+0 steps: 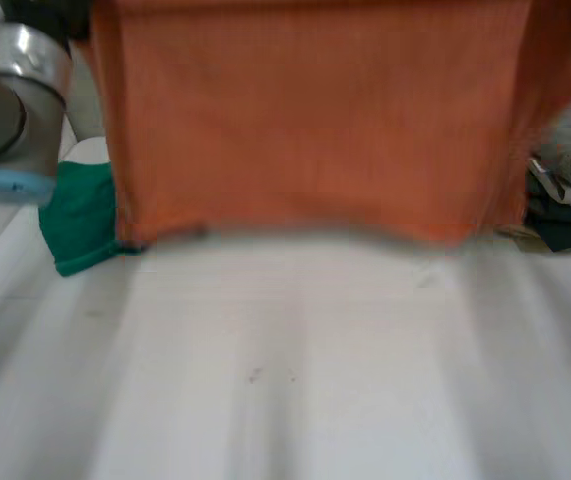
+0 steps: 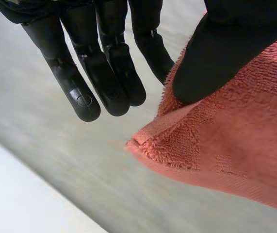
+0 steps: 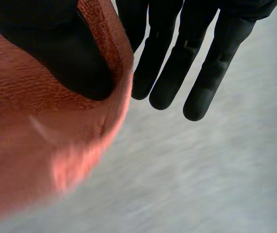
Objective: Fold the laundry.
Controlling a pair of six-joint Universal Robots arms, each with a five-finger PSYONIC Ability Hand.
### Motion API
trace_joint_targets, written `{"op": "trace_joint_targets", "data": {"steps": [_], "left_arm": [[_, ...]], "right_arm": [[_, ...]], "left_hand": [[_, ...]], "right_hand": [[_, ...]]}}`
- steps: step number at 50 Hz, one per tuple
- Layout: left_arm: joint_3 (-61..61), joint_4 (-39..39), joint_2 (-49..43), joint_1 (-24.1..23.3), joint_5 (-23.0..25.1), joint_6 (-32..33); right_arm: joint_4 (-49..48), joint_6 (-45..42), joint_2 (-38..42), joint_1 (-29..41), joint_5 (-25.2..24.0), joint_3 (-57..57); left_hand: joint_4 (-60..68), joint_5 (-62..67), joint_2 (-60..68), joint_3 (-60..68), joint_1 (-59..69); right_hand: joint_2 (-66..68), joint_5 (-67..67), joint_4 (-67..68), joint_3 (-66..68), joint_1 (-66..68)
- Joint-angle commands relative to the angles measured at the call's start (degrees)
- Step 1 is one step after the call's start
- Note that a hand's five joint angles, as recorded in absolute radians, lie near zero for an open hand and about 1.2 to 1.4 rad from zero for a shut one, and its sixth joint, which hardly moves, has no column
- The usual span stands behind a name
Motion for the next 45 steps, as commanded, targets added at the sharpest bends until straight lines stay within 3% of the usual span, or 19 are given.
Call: {"op": "trace_joint_targets", "data": {"steps": [1, 25, 29, 33, 38, 42, 45], "left_arm": [[-4.2, 5.6, 3.4, 0.2, -1.0, -4.0], [-41.4, 2.0, 5.0, 0.5, -0.3, -5.1], [-46.8, -5.7, 8.6, 0.5, -0.3, -3.1], [-51.3, -17.6, 14.9, 1.3, -0.4, 1.5], [-55.9, -40.9, 23.0, 3.1, -0.9, 9.5], [-57.1, -54.8, 28.0, 2.9, -0.2, 11.9], [-56.3, -55.2, 29.0, 2.9, -0.1, 11.9]], "right_arm": [[-8.8, 0.4, -1.3, 1.1, -0.7, 1.5], [0.3, 10.2, 3.7, -0.6, -8.4, 30.2], [6.4, 9.6, 2.7, -2.1, -8.3, 33.9], [18.4, 6.4, 0.0, -3.7, -8.2, 37.0], [39.4, -1.6, -11.1, -8.5, -7.1, 42.7], [48.5, -8.2, -17.5, -10.7, -7.3, 46.4], [49.0, -11.1, -20.1, -10.7, -7.5, 47.6]], "left_hand": [[11.1, 13.1, 11.4, 11.6, 15.9], [11.1, 13.1, 11.4, 11.6, 15.9], [11.1, 13.1, 11.4, 11.6, 15.9], [11.1, 13.1, 11.4, 11.6, 15.9], [11.1, 13.1, 11.4, 11.6, 15.9], [11.1, 13.1, 11.4, 11.6, 15.9], [11.1, 13.1, 11.4, 11.6, 15.9]], "right_hand": [[12.6, 13.4, 11.3, 11.7, 15.7], [12.6, 13.4, 11.3, 11.7, 15.7], [12.6, 13.4, 11.3, 11.7, 15.7], [12.6, 13.4, 11.3, 11.7, 15.7], [12.6, 13.4, 11.3, 11.7, 15.7], [12.6, 13.4, 11.3, 11.7, 15.7], [12.6, 13.4, 11.3, 11.7, 15.7]]}}
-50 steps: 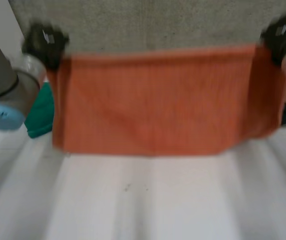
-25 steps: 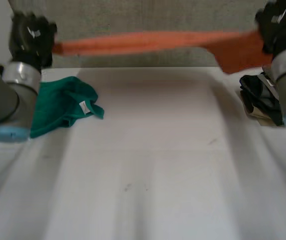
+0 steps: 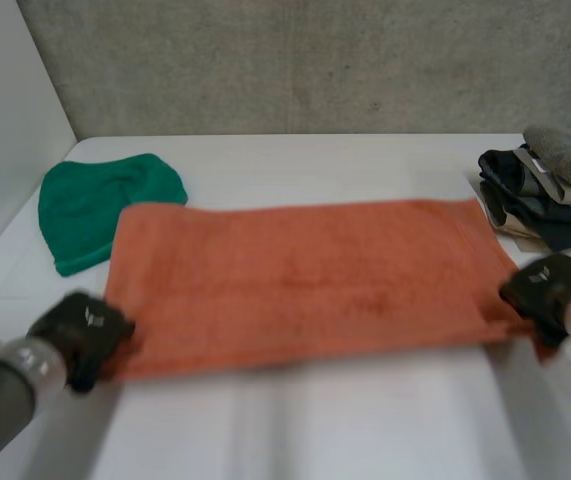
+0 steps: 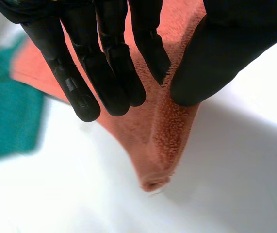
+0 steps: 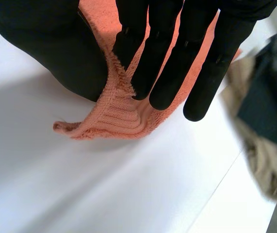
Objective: Fold the laundry.
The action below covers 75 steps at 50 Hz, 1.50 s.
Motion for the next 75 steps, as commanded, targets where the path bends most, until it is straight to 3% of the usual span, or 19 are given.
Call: {"op": "trace_joint_targets", "data": {"steps": [1, 7, 11, 18, 24, 30, 33, 34, 35, 41, 48, 53, 60, 66, 73, 75], "left_arm": [[0.4, -12.7, 6.0, 0.3, 0.5, 3.3], [5.5, -2.8, 1.0, -0.1, 0.3, 2.9], [10.7, 5.3, -5.7, -1.4, -0.2, 2.6], [22.2, 18.2, -18.8, -2.8, -1.1, -4.3], [32.9, 26.8, -29.5, -3.8, -8.0, -5.9], [38.6, 30.1, -35.1, -4.8, -10.3, -6.4], [39.0, 31.4, -35.9, -6.2, -10.2, -6.3], [38.8, 31.6, -35.9, -6.7, -10.2, -6.3], [38.5, 31.9, -35.7, -7.9, -10.2, -6.4], [36.0, 32.5, -34.2, -9.7, -10.2, -6.6], [30.4, 32.8, -26.4, -9.5, -10.1, -6.8], [25.8, 32.8, -21.8, -9.3, -8.9, -8.3], [18.1, 32.6, -17.4, -8.3, -3.7, -11.0], [14.8, 32.8, -16.4, -7.9, -2.7, -11.3], [14.9, 33.0, -16.7, -7.3, -2.7, -12.9], [14.9, 33.0, -16.8, -7.2, -2.6, -13.9]], "right_arm": [[10.0, -9.4, -9.2, -2.7, -0.2, 4.7], [3.5, -9.1, -7.2, -1.9, 0.1, 3.5], [-6.9, -8.5, 1.1, -1.0, 0.6, -0.3], [-24.9, -8.5, 11.7, 2.1, 2.8, -8.3], [-34.5, -8.3, 21.1, 4.4, 3.2, -15.3], [-40.8, -7.8, 26.3, 4.9, 3.0, -19.9], [-43.9, -6.5, 27.9, 5.7, 3.2, -20.7], [-44.2, -6.0, 28.1, 5.9, 3.3, -20.8], [-44.4, -5.0, 28.3, 6.2, 3.6, -20.9], [-42.6, 0.4, 26.3, 6.6, 3.9, -18.9], [-33.0, 9.0, 19.1, 5.9, 3.0, -14.3], [-25.2, 14.1, 15.8, 5.2, 0.5, -11.3], [-17.1, 17.5, 11.5, -1.6, -6.7, -4.8], [-19.3, 17.1, 11.4, -5.5, -10.5, -0.5], [-23.1, 16.8, 12.3, -6.6, -10.6, 0.5], [-24.8, 16.6, 13.2, -6.7, -10.4, 0.5]], "left_hand": [[11.1, 12.9, 11.4, 11.6, 15.9], [11.1, 12.9, 11.4, 11.6, 15.9], [11.1, 12.9, 11.4, 11.6, 15.9], [11.1, 12.9, 11.4, 11.6, 15.9], [11.1, 12.9, 11.4, 11.6, 15.9], [11.1, 12.9, 11.4, 11.6, 15.9], [-55.9, -54.2, -55.7, -55.4, -51.2], [-58.9, -57.1, -58.6, -58.4, -54.1], [-58.3, -56.6, -58.1, -57.8, -53.6], [-58.9, -57.1, -58.6, -58.4, -54.1], [-58.9, -57.1, -58.6, -58.4, -54.1], [-58.9, -57.1, -58.6, -58.4, -54.1], [-58.9, -57.1, -58.6, -58.4, -54.1], [-58.9, -57.1, -58.6, -58.4, -54.1], [-58.9, -57.1, -58.6, -58.4, -54.1], [-58.9, -57.1, -58.6, -58.4, -54.1]], "right_hand": [[12.6, 12.7, 11.3, 11.7, 15.6], [12.6, 12.7, 11.3, 11.7, 15.6], [12.6, 12.7, 11.3, 11.7, 15.6], [12.6, 12.7, 11.3, 11.7, 15.6], [12.6, 12.7, 11.3, 11.7, 15.6], [12.6, 12.7, 11.3, 11.7, 15.6], [-37.1, -37.0, -38.4, -38.0, -34.1], [-53.0, -52.9, -54.3, -53.8, -49.9], [-57.4, -57.3, -58.7, -58.3, -54.4], [-57.4, -57.3, -58.7, -58.3, -54.4], [-57.3, -57.2, -58.7, -58.2, -54.3], [-50.4, -50.3, -51.8, -51.3, -47.4], [-43.5, -43.4, -44.9, -44.4, -40.5], [-39.7, -39.6, -41.0, -40.5, -36.6], [-34.3, -34.2, -35.6, -35.1, -31.2], [-26.2, -26.1, -27.6, -27.1, -23.2]]}}
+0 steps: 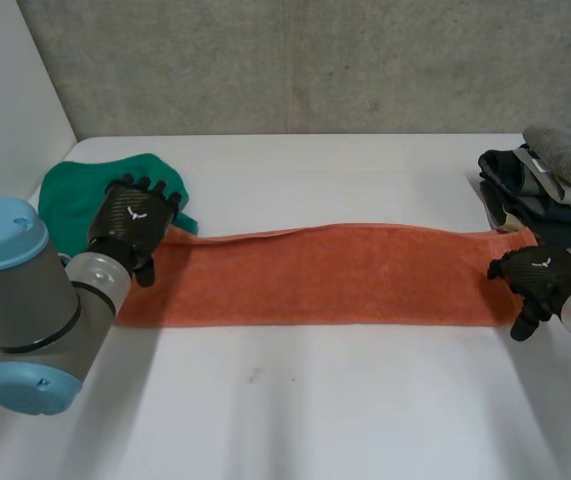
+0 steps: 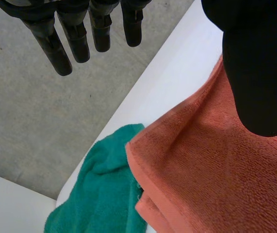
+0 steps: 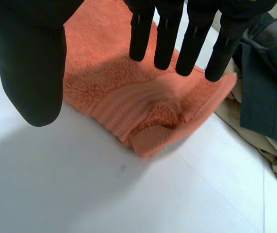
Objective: Fold the laundry.
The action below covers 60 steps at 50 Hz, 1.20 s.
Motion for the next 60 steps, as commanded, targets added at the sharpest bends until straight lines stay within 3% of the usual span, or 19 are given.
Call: {"op": "trace_joint_targets", "data": {"steps": [1, 2, 3, 12, 18, 24, 29, 38, 46, 54, 56, 57, 58, 60], "left_arm": [[0.4, 0.2, -0.4, 0.5, -0.1, -2.2], [0.4, 0.2, -0.4, 0.5, -0.2, -2.5], [0.4, 0.2, -0.4, 0.6, -0.1, -2.9], [0.1, 0.1, 0.6, 1.1, -0.2, -3.0], [-0.1, 0.0, 2.5, 2.5, -0.1, -3.2], [-0.3, -0.1, 3.0, 2.7, -0.2, -3.2], [-0.9, -0.1, 4.1, 2.8, -0.1, -3.2], [-2.0, -0.1, 7.3, 3.7, -0.2, -3.3], [-3.5, 0.0, 8.0, 4.0, -0.2, -3.3], [-4.2, 0.0, 7.4, 3.7, -0.2, -3.3], [-4.2, 0.0, 7.3, 3.6, -0.1, -3.3], [-4.1, 0.1, 7.3, 3.5, -0.1, -3.3], [-3.9, 0.1, 7.2, 3.4, -0.1, -3.3], [-3.5, 0.1, 7.2, 3.2, -0.1, -3.3]], "right_arm": [[-4.7, -0.4, 2.0, -0.5, 0.4, 0.4], [-6.0, -0.5, 2.6, -0.9, 0.6, 0.3], [-6.5, -0.5, 2.6, -1.2, 0.8, 0.3], [-7.1, -8.1, 0.0, -6.1, 5.9, 1.7], [-6.7, -19.9, -2.4, -16.6, 6.8, 1.3], [-7.1, -23.9, -3.1, -15.6, 6.8, 0.5], [-9.0, -20.7, -6.5, -5.7, 6.5, -1.6], [-18.7, -17.1, -6.6, 22.7, 2.0, -6.1], [-24.3, -17.6, 6.7, 41.4, -8.3, -11.6], [-24.0, -17.7, 17.7, 47.5, -7.9, -15.8], [-24.0, -17.6, 17.6, 47.6, -6.3, -15.8], [-23.9, -17.0, 17.1, 47.1, -3.9, -15.4], [-23.9, -16.6, 16.7, 46.9, -2.6, -15.1], [-23.9, -15.7, 15.2, 46.9, 0.4, -14.2]], "left_hand": [[-1.6, -2.8, -1.6, -1.9, -1.2], [-1.6, -2.8, -1.6, -1.9, -1.2], [-1.6, -2.8, -1.6, -1.9, -1.2], [-1.6, -2.8, -1.6, -1.9, -1.2], [-1.6, -2.8, -1.6, -1.9, -1.2], [-1.6, -2.8, -1.6, -1.9, -1.2], [-1.6, -2.8, -1.6, -1.9, -1.2], [-1.6, -2.8, -1.6, -1.9, -1.2], [-1.6, -2.8, -1.6, -1.9, -1.2], [-1.6, -2.8, -1.6, -1.9, -1.2], [-1.6, -2.8, -1.6, -1.9, -1.2], [-1.6, -2.8, -1.6, -1.9, -1.2], [-1.6, -2.8, -1.6, -1.9, -1.2], [-1.6, -2.8, -1.6, -1.9, -1.2]], "right_hand": [[21.1, 19.7, 20.0, 20.2, 20.2], [47.1, 45.8, 46.0, 46.2, 46.2], [54.1, 52.8, 53.1, 53.3, 53.2], [54.2, 52.9, 53.1, 53.3, 53.3], [54.2, 52.9, 53.1, 53.3, 53.3], [54.2, 52.9, 53.1, 53.3, 53.3], [54.2, 52.9, 53.1, 53.3, 53.3], [54.2, 52.9, 53.1, 53.3, 53.3], [54.2, 52.9, 53.1, 53.3, 53.3], [54.2, 52.9, 53.1, 53.3, 53.3], [29.9, 28.5, 28.8, 29.0, 29.0], [-1.6, -2.9, -2.7, -2.5, -2.5], [-10.9, -12.3, -12.0, -11.8, -11.8], [-15.8, -17.1, -16.9, -16.7, -16.7]]}}
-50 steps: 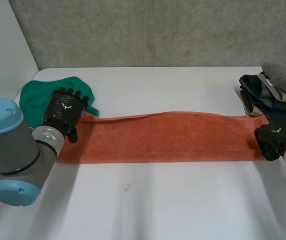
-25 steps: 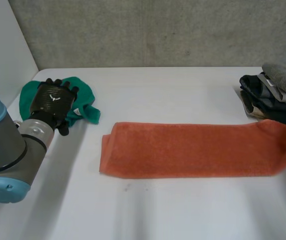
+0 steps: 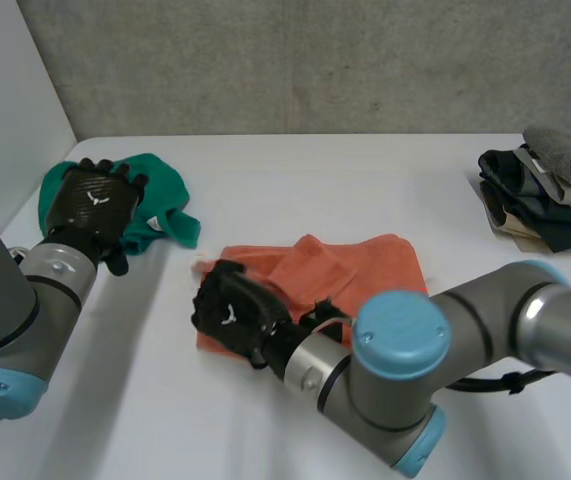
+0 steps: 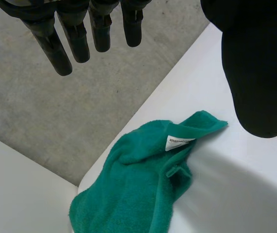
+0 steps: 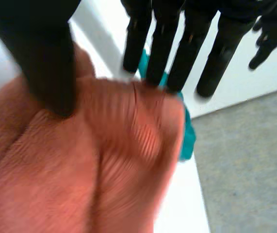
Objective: Fold the laundry.
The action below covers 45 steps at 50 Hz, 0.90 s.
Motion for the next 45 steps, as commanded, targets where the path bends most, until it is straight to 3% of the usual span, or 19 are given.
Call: {"op": "trace_joint_targets", "data": {"steps": [1, 4, 8, 12, 24, 36, 39, 45], "left_arm": [[1.1, 0.1, -0.3, -0.7, 0.1, 0.0], [2.0, 0.2, -0.1, -1.3, 0.1, 0.0], [4.5, 0.1, -0.2, -5.7, 0.0, 0.0], [6.5, 0.2, -0.6, -9.0, 0.0, 0.0], [15.5, 0.1, -16.1, -19.7, 0.6, -3.6], [29.0, 0.9, -31.8, -22.1, 1.4, -5.4], [32.4, 2.0, -34.7, -21.9, -0.6, -5.4], [32.5, 5.8, -33.6, -15.6, -15.2, -4.7]], "right_arm": [[0.5, 3.8, -3.7, -0.8, 10.6, 2.6], [0.6, 11.4, -11.5, -2.9, 14.1, 6.9], [4.7, 20.3, -18.1, -10.0, 14.4, 11.8], [10.9, 25.6, -18.8, -14.9, 14.0, 14.7], [11.7, 23.8, -18.1, -22.9, 14.2, 22.2], [8.0, 24.2, -18.0, -22.0, 15.9, 23.5], [7.1, 23.6, -17.4, -21.7, 17.6, 23.6], [5.8, 22.7, -16.0, -21.8, 20.2, 23.5]], "left_hand": [[-1.6, -2.8, -1.6, -1.9, -1.2], [-1.6, -2.8, -1.6, -1.9, -1.2], [-1.6, -2.8, -1.6, -1.9, -1.2], [-1.6, -2.8, -1.6, -1.9, -1.2], [3.6, 2.5, 3.7, 3.4, 4.0], [3.6, 2.5, 3.7, 3.4, 4.0], [6.1, 5.0, 6.2, 5.9, 6.6], [9.7, 8.5, 9.7, 9.4, 10.1]], "right_hand": [[-33.3, -34.8, -35.4, -35.3, -33.0], [-33.3, -34.8, -35.4, -35.3, -33.0], [-33.3, -34.8, -35.4, -35.3, -33.0], [-33.3, -34.8, -35.4, -35.3, -33.0], [-26.6, -28.1, -28.8, -28.6, -26.4], [-23.6, -25.1, -25.8, -25.6, -23.3], [-19.2, -20.7, -21.4, -21.3, -19.0], [-13.3, -14.8, -15.5, -15.4, -13.1]]}}
